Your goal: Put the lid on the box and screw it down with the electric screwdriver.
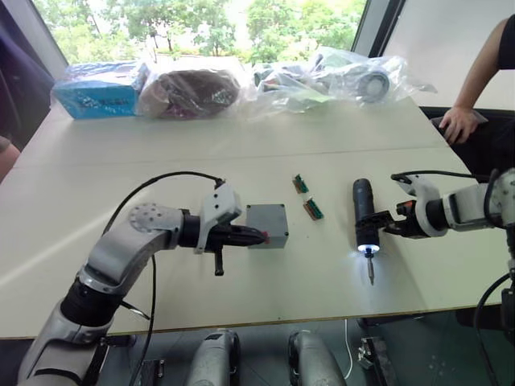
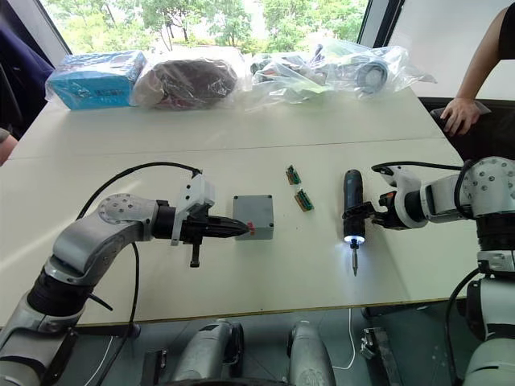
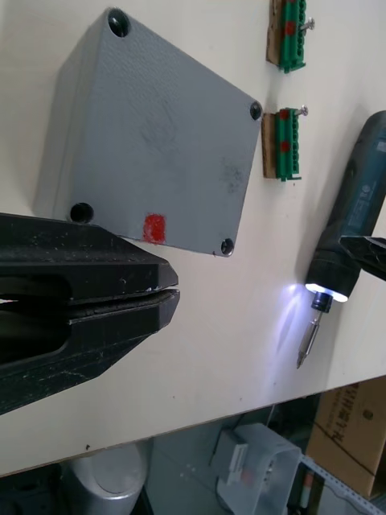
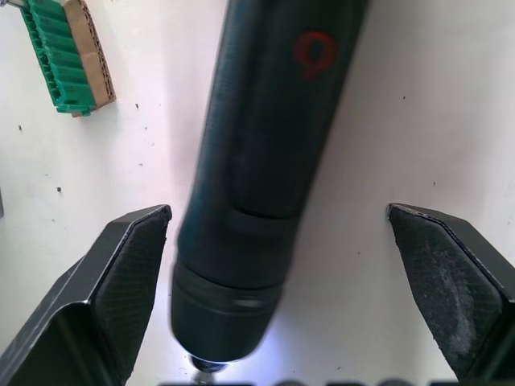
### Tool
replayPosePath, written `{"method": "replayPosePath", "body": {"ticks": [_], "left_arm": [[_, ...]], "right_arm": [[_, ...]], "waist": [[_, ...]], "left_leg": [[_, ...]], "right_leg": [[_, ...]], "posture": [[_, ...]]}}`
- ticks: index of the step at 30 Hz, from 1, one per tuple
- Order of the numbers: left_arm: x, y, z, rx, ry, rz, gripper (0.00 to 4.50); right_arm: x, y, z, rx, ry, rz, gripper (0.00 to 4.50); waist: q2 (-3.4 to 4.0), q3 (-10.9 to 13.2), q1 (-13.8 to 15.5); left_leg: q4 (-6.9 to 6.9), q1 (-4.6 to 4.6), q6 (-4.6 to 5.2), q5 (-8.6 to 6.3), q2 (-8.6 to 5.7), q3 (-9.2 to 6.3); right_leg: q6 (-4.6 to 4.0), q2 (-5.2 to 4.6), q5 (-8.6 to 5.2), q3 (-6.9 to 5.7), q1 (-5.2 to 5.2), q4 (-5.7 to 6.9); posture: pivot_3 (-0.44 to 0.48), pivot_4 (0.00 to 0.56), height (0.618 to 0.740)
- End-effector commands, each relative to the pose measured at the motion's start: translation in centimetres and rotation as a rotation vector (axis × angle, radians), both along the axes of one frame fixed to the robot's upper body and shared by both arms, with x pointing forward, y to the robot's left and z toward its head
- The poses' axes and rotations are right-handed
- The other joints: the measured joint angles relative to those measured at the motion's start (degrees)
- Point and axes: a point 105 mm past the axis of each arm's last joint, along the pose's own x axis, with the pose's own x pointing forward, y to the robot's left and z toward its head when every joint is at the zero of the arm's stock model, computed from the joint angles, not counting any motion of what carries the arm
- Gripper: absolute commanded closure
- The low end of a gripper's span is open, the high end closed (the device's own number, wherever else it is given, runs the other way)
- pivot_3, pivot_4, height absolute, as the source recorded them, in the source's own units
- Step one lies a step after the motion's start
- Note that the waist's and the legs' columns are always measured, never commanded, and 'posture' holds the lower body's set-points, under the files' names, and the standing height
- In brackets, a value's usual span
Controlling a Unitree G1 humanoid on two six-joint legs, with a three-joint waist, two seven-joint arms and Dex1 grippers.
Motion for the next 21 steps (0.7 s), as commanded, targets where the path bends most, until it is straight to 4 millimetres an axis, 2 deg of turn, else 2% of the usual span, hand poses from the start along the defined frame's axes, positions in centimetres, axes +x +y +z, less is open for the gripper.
{"method": "replayPosePath", "body": {"ticks": [1,3,5,7,9,13,16,21], "left_arm": [[2.3,3.3,3.3,-0.051,-0.071,0.128,4.5],[3.4,5.0,3.5,-0.048,-0.081,0.209,4.5],[4.1,6.1,3.3,-0.046,-0.08,0.259,4.5],[4.8,7.1,2.6,-0.031,-0.072,0.307,4.5],[5.1,7.5,2.3,-0.019,-0.072,0.321,4.5],[5.5,6.8,-0.4,0.063,-0.072,0.311,4.5],[5.6,5.4,-1.4,0.063,-0.067,0.296,4.5],[4.7,2.8,-2.6,0.063,-0.043,0.209,4.5]], "right_arm": [[0.9,1.1,6.1,-0.025,-0.275,0.097,0.05],[0.4,3.4,8.6,0.041,-0.389,0.206,0.05],[-0.4,5.3,9.7,0.095,-0.454,0.297,0.05],[-1.8,7.9,9.8,0.121,-0.527,0.432,0.05],[-2.5,8.8,9.6,0.124,-0.555,0.484,0.05],[-5.2,13.2,4.9,-0.012,-0.609,0.751,0.05],[-5.2,14.2,2.0,-0.046,-0.61,0.787,0.05],[-5.2,15.8,-0.7,-0.049,-0.626,0.829,0.05]], "waist": [[0.03,0.02,-0.08],[0.04,0.02,-0.22],[0.04,0.01,-0.29],[-0.02,-0.01,-0.19],[-0.08,-0.01,-0.17],[-0.11,-0.03,0.6],[-0.12,-0.02,1.01],[-0.16,-0.03,1.05]], "left_leg": [[0.0,-0.01,0.0,0.0,0.0,0.0],[0.0,0.0,0.0,0.0,0.01,-0.02],[-0.01,0.04,0.0,0.0,0.02,-0.01],[-0.03,0.04,0.0,0.0,0.08,-0.04],[-0.04,0.04,0.0,0.0,0.11,-0.07],[0.01,0.02,0.0,0.0,0.03,-0.06],[0.08,0.05,-0.01,-0.01,-0.01,-0.02],[0.22,0.05,-0.02,0.0,-0.04,0.01]], "right_leg": [[0.01,0.0,0.0,0.0,-0.02,0.02],[0.03,0.04,0.02,-0.02,-0.05,0.05],[0.05,0.07,0.02,-0.02,-0.05,0.06],[0.07,0.08,0.03,-0.04,-0.02,0.06],[0.1,0.09,0.05,-0.07,0.0,0.07],[0.24,-0.02,0.13,-0.06,0.04,0.05],[0.25,-0.07,0.13,-0.02,0.09,0.02],[0.24,-0.1,0.14,0.02,0.12,0.03]], "posture": [[0.0,0.15,0.74],[0.0,0.15,0.74],[0.0,0.15,0.74],[0.0,0.15,0.74],[0.0,0.15,0.74],[0.0,0.15,0.74],[0.0,0.15,0.74],[0.0,0.15,0.74]]}}
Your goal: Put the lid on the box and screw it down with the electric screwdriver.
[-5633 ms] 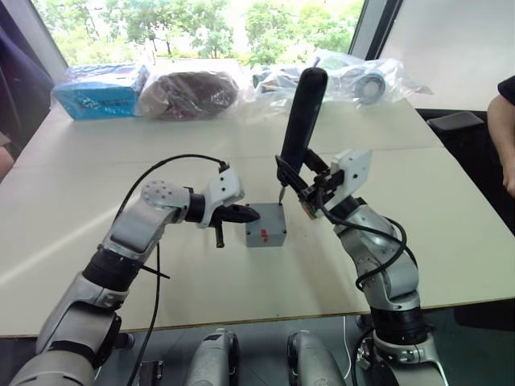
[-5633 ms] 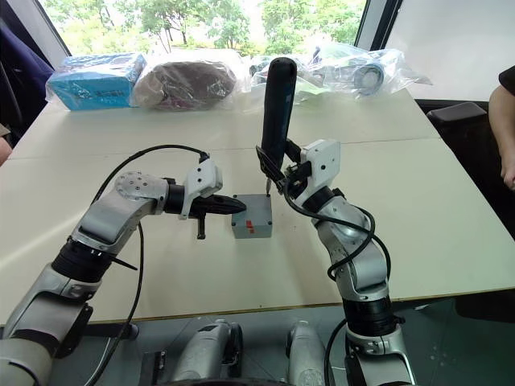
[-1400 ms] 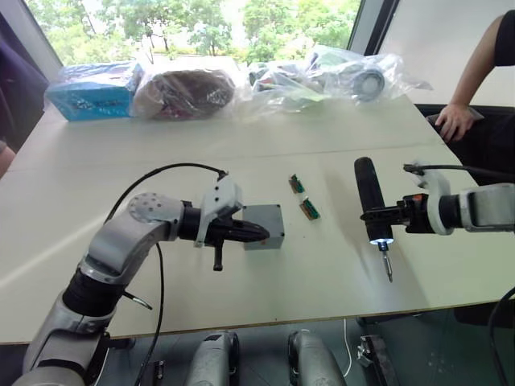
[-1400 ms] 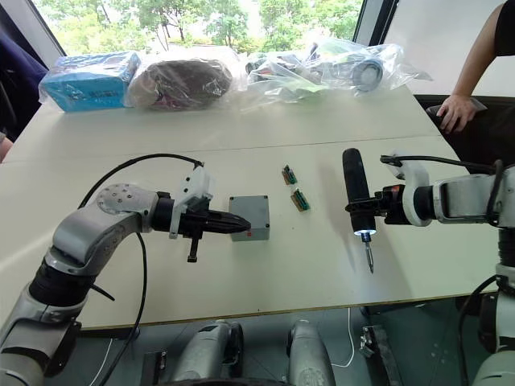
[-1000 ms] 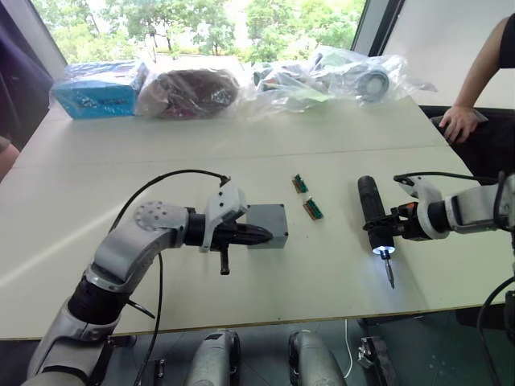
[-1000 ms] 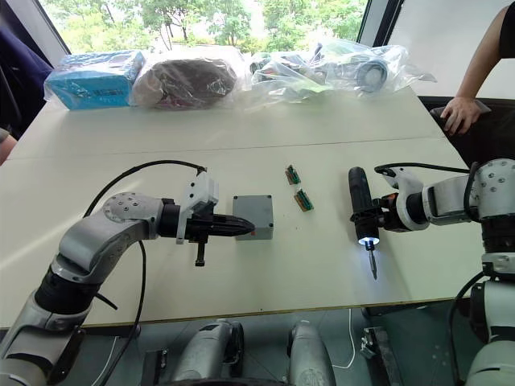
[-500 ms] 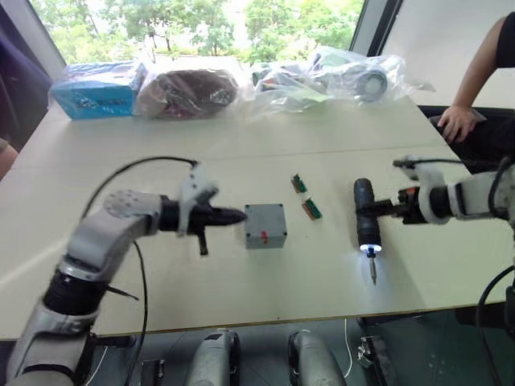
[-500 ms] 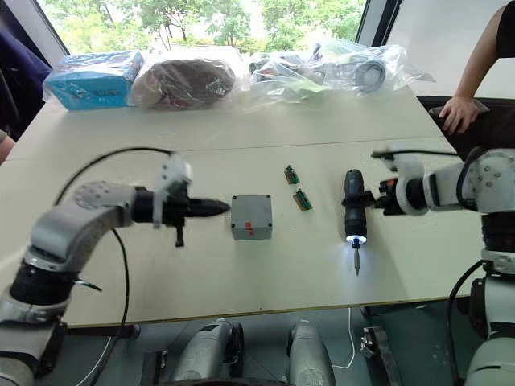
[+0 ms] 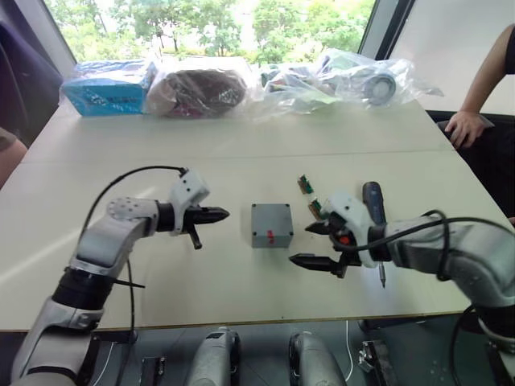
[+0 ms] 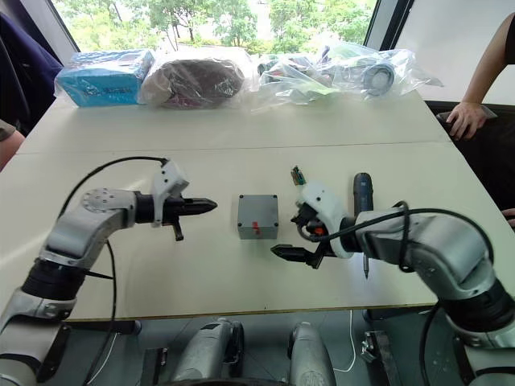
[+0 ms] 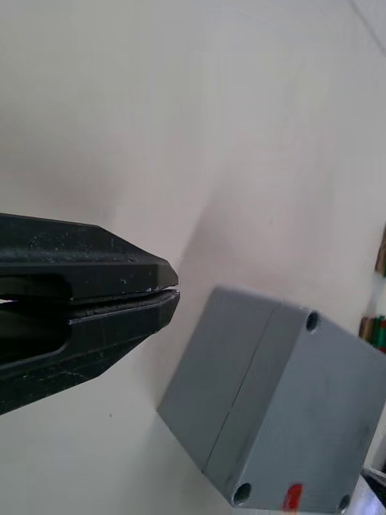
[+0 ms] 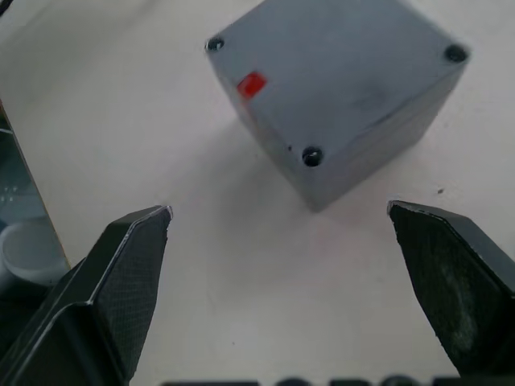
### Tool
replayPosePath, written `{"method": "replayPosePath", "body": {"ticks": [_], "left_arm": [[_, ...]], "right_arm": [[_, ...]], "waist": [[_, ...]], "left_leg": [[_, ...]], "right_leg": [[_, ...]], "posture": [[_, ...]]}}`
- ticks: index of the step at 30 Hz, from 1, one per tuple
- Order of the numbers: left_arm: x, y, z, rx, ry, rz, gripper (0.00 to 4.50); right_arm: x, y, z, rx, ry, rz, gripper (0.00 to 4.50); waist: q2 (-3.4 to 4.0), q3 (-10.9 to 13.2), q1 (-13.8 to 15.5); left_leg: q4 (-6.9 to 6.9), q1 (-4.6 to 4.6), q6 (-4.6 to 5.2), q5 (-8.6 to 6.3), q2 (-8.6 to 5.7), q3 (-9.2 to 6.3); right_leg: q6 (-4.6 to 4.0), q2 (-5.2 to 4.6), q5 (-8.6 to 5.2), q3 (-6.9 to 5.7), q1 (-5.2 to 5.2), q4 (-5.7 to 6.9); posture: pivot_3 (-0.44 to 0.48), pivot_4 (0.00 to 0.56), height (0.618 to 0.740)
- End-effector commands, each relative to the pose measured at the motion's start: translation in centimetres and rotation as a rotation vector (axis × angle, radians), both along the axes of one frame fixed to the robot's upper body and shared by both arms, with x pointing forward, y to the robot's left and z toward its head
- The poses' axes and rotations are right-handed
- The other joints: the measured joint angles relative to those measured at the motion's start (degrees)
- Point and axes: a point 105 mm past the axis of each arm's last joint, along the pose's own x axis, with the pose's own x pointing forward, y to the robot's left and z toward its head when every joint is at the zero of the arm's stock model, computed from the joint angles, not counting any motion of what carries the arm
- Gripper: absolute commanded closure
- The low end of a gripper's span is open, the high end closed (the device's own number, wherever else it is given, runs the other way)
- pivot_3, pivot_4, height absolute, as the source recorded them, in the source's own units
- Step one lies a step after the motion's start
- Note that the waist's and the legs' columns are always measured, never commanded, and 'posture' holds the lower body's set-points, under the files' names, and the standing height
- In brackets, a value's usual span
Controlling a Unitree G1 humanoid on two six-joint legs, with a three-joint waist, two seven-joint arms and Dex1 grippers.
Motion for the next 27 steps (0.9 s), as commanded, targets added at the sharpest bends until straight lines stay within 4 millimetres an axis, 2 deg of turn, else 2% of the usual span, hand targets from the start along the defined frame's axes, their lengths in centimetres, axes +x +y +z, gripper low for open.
{"method": "replayPosePath", "body": {"ticks": [1,8,12,15,18,23,25,27], "left_arm": [[-0.6,-1.9,0.3,-0.004,-0.033,-0.074,4.5],[0.4,-4.0,0.5,-0.022,-0.048,-0.134,4.5],[1.8,-4.6,0.5,-0.018,-0.077,-0.129,4.5],[3.0,-4.0,0.7,-0.004,-0.106,-0.088,4.5],[3.4,-2.3,0.5,0.04,-0.117,-0.056,4.5],[2.6,0.2,-0.8,0.132,-0.104,-0.037,4.5],[1.5,0.3,-1.2,0.129,-0.062,-0.061,4.5],[-0.2,-0.4,-1.7,0.107,-0.013,-0.118,4.5]], "right_arm": [[0.2,1.4,-0.5,0.007,-0.078,0.041,0.05],[-1.4,3.3,-1.1,0.069,-0.025,0.105,0.05],[-2.1,3.8,-0.8,0.103,-0.008,0.105,0.05],[-2.5,3.6,0.2,0.125,-0.019,0.091,0.05],[-2.7,2.6,1.1,0.1,-0.05,0.081,0.05],[-2.2,0.3,1.7,-0.029,-0.121,0.086,0.05],[-1.0,-0.5,1.4,-0.073,-0.16,0.064,0.05],[0.7,-1.1,0.8,-0.125,-0.214,0.054,0.05]], "waist": [[0.0,0.0,-0.02],[-0.01,-0.01,0.12],[-0.02,-0.01,0.08],[-0.02,-0.01,0.06],[-0.02,-0.01,-0.09],[0.0,-0.02,-0.07],[-0.01,-0.02,-0.07],[-0.06,-0.05,0.02]], "left_leg": [[0.0,0.01,-0.01,0.01,0.01,0.0],[0.0,0.04,-0.02,0.01,0.01,-0.04],[0.01,0.03,-0.02,0.01,0.0,-0.07],[0.01,0.04,-0.01,0.01,-0.01,-0.06],[0.01,0.05,-0.01,0.01,0.0,-0.05],[0.0,0.06,-0.01,0.01,0.02,-0.06],[0.0,0.07,-0.01,0.01,0.02,-0.06],[0.0,0.06,-0.01,0.01,0.03,-0.06]], "right_leg": [[0.01,0.01,0.0,0.0,0.0,0.02],[0.03,0.06,0.02,-0.04,-0.01,0.13],[0.04,0.06,0.02,-0.06,0.01,0.14],[0.05,0.06,0.03,-0.06,0.01,0.14],[0.06,0.06,0.03,-0.06,0.01,0.16],[0.05,0.05,0.03,-0.06,-0.01,0.21],[0.05,0.04,0.03,-0.06,-0.01,0.2],[0.05,0.03,0.03,-0.06,-0.01,0.2]], "posture": [[0.0,0.15,0.74],[0.0,0.15,0.74],[0.0,0.15,0.74],[0.0,0.15,0.74],[0.0,0.15,0.74],[0.0,0.15,0.74],[0.0,0.15,0.74],[0.0,0.15,0.74]]}}
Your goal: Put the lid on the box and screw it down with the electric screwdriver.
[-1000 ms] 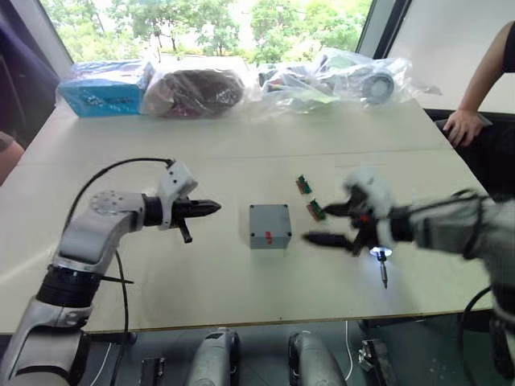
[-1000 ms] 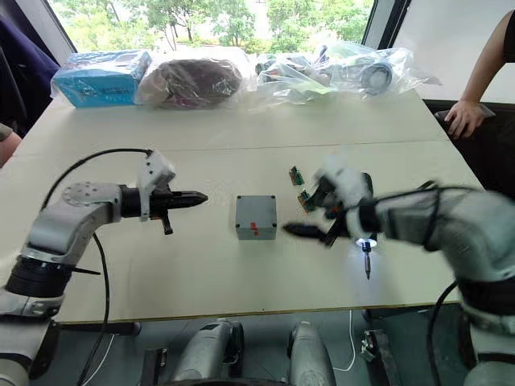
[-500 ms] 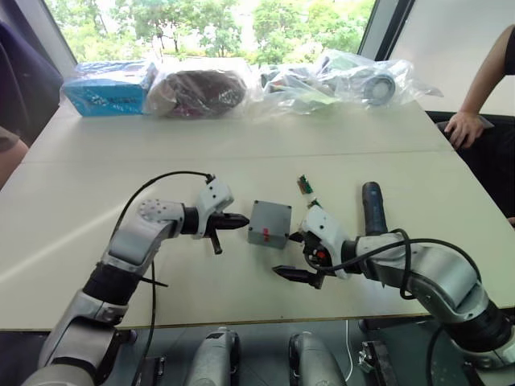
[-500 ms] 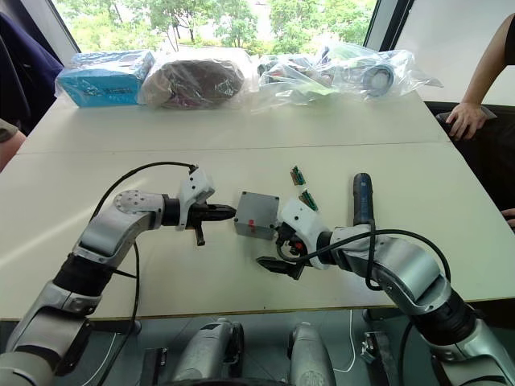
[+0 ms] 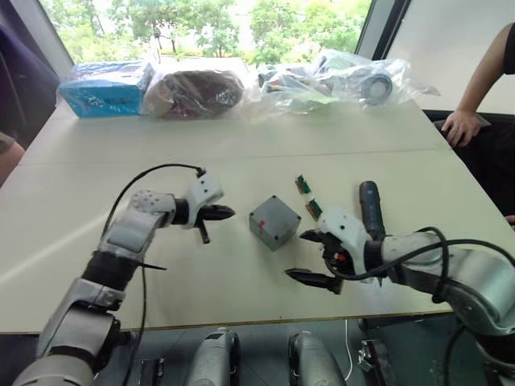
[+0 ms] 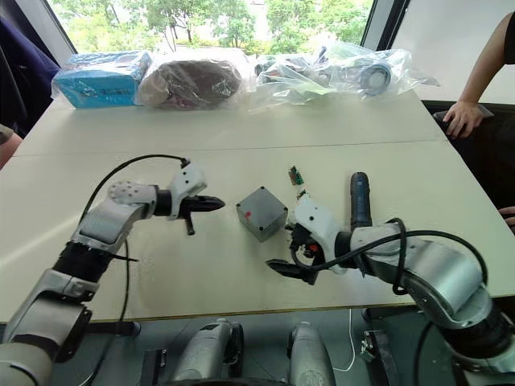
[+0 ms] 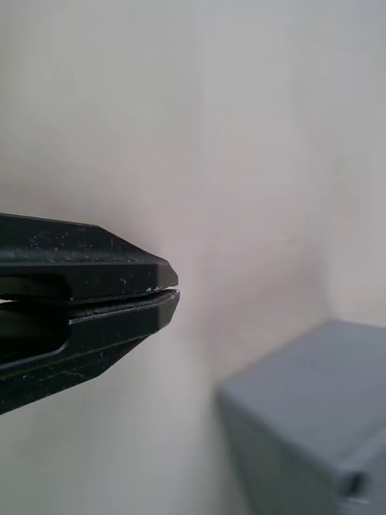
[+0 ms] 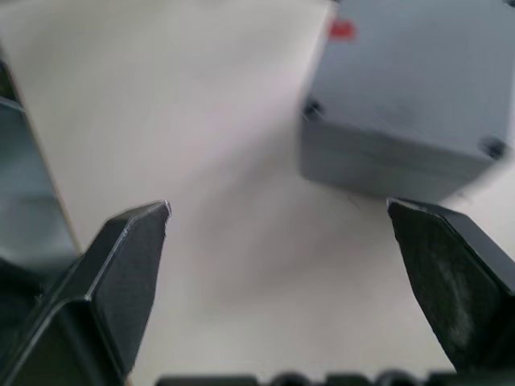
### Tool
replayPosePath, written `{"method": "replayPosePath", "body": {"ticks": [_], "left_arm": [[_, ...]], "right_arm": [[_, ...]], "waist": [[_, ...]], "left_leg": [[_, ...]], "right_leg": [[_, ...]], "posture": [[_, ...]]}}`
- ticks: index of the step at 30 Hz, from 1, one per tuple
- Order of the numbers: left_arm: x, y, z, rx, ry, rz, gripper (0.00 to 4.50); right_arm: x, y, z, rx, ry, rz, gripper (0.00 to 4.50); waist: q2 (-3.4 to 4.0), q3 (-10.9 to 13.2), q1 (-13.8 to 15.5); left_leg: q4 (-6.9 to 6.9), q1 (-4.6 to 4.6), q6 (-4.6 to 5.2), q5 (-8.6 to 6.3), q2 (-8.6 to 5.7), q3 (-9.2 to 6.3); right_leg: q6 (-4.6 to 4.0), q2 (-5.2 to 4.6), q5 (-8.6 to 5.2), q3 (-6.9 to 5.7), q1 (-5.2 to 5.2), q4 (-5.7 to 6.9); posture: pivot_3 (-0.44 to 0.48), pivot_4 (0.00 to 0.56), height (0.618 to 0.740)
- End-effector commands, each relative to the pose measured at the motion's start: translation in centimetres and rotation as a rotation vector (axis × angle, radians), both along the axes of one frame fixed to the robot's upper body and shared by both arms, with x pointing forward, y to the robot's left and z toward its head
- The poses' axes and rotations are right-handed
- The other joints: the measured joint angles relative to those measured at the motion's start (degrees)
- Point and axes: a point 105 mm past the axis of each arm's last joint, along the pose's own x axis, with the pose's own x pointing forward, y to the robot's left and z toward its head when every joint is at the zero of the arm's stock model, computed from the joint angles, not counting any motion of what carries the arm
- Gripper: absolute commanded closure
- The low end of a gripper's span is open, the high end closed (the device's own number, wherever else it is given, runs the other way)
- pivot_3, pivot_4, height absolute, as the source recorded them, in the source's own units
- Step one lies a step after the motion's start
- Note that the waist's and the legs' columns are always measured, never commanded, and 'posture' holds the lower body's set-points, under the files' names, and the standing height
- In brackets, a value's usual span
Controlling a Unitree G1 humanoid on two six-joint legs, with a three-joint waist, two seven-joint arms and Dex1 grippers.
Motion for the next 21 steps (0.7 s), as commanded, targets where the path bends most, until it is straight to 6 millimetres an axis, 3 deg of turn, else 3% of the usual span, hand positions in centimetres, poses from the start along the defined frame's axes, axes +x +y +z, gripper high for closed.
{"method": "replayPosePath", "body": {"ticks": [1,7,12,21], "left_arm": [[-2.5,-1.7,0.6,-0.041,0.035,-0.106,4.5],[-3.2,-3.8,0.7,-0.086,0.043,-0.123,4.5],[-2.3,-4.6,1.4,-0.116,0.001,-0.092,4.5],[-1.7,-4.4,1.6,-0.12,-0.012,-0.073,4.5]], "right_arm": [[2.4,-0.4,-0.4,-0.056,-0.108,0.01,0.05],[5.1,0.1,-1.9,-0.071,-0.174,0.033,0.05],[3.6,1.9,-2.3,-0.002,-0.115,0.104,0.05],[2.2,2.8,-2.2,0.039,-0.087,0.085,0.05]], "waist": [[-0.02,-0.02,0.0],[-0.03,-0.03,0.01],[-0.04,-0.02,0.0],[-0.04,-0.03,-0.02]], "left_leg": [[0.01,0.01,0.0,0.0,0.0,0.01],[0.07,0.0,-0.01,0.02,-0.04,0.03],[0.06,0.0,-0.02,0.02,-0.08,0.01],[0.07,0.02,-0.02,0.02,-0.07,0.0]], "right_leg": [[0.0,0.0,0.0,0.01,0.0,-0.01],[0.0,-0.01,0.0,0.03,0.02,0.02],[0.01,0.03,0.0,0.01,0.01,0.08],[0.01,0.04,0.0,0.0,0.01,0.14]], "posture": [[0.0,0.15,0.74],[0.0,0.15,0.74],[0.0,0.15,0.74],[0.0,0.15,0.74]]}}
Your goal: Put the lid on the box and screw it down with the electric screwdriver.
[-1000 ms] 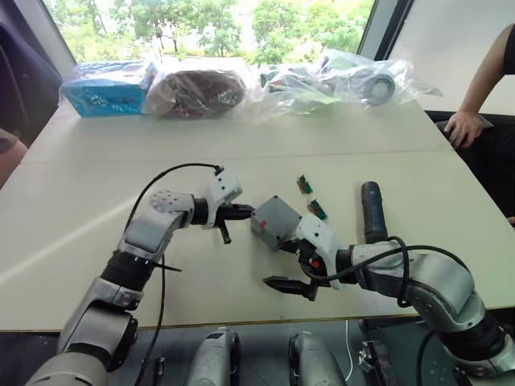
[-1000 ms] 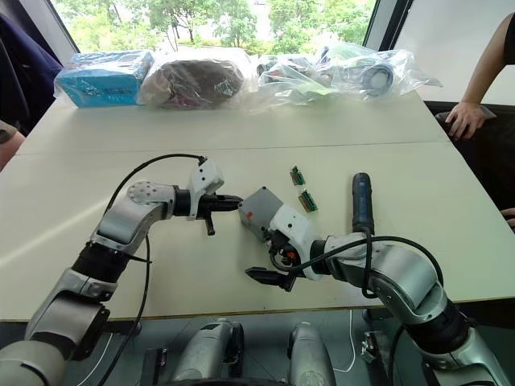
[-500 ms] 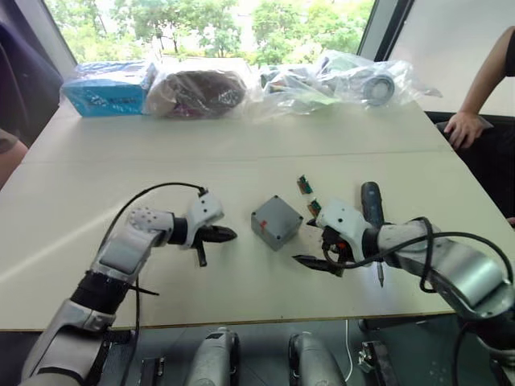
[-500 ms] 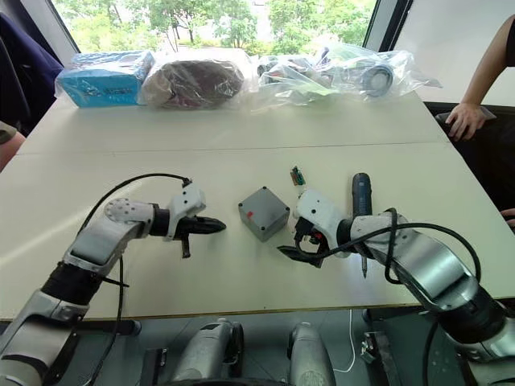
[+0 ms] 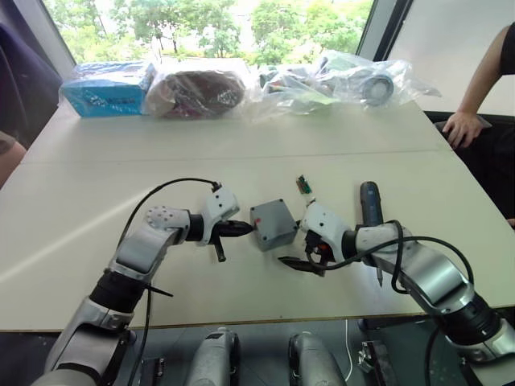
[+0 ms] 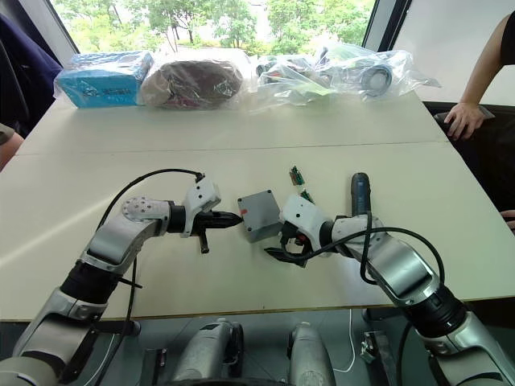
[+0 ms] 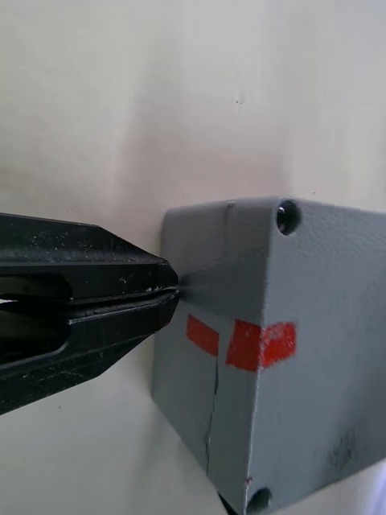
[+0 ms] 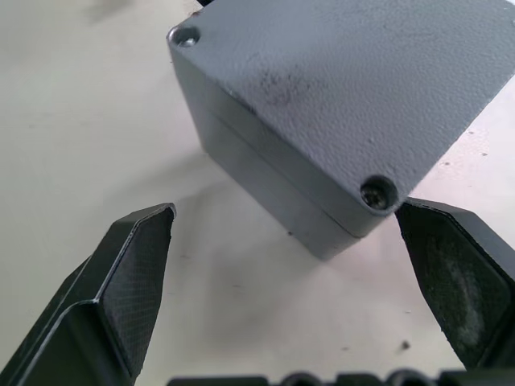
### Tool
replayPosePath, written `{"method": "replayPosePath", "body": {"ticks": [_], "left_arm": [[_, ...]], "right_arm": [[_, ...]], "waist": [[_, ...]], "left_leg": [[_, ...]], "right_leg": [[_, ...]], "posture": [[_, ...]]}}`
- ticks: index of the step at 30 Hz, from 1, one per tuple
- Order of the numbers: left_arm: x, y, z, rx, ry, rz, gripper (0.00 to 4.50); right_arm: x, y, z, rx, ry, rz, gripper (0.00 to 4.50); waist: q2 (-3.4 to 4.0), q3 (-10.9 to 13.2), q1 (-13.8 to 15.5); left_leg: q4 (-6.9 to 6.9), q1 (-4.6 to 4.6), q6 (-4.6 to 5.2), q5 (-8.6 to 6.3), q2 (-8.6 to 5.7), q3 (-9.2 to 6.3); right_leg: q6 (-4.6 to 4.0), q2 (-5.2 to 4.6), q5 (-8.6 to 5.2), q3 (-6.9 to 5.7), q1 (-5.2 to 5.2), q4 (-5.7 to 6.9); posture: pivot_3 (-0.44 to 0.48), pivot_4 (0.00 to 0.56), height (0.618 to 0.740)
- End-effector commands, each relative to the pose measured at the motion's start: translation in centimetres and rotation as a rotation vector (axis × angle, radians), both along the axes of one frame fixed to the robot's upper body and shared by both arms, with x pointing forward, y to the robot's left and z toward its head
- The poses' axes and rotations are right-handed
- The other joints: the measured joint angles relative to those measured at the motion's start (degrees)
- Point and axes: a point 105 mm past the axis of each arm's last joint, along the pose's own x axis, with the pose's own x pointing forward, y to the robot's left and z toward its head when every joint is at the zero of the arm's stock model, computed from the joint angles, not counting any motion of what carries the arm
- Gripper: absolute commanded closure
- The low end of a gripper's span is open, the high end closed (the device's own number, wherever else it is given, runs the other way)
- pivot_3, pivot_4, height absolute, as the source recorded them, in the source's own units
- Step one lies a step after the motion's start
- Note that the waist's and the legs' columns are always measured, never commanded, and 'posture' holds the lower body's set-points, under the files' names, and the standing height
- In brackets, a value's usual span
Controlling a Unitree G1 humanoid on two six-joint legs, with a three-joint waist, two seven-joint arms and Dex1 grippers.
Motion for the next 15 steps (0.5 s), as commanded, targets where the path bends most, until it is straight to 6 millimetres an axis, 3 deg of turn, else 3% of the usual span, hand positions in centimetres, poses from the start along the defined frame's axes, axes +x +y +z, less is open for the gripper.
{"method": "replayPosePath", "body": {"ticks": [1,15], "left_arm": [[0.26,-0.29,1.24,-0.013,-0.052,-0.015,4.5],[1.14,-0.4,1.21,-0.022,-0.068,-0.012,4.5]], "right_arm": [[-0.77,0.96,1.24,0.043,-0.034,0.029,0.05],[-1.26,1.55,1.23,0.072,-0.02,-0.012,0.05]], "waist": [[0.0,0.0,0.01],[0.0,0.0,0.02]], "left_leg": [[0.0,0.0,0.0,0.0,0.0,0.0],[0.02,0.01,-0.01,0.01,-0.03,0.0]], "right_leg": [[0.0,0.0,0.0,0.0,0.0,0.0],[0.0,0.0,0.0,0.0,0.0,0.06]], "posture": [[0.0,0.15,0.74],[0.0,0.15,0.74]]}}
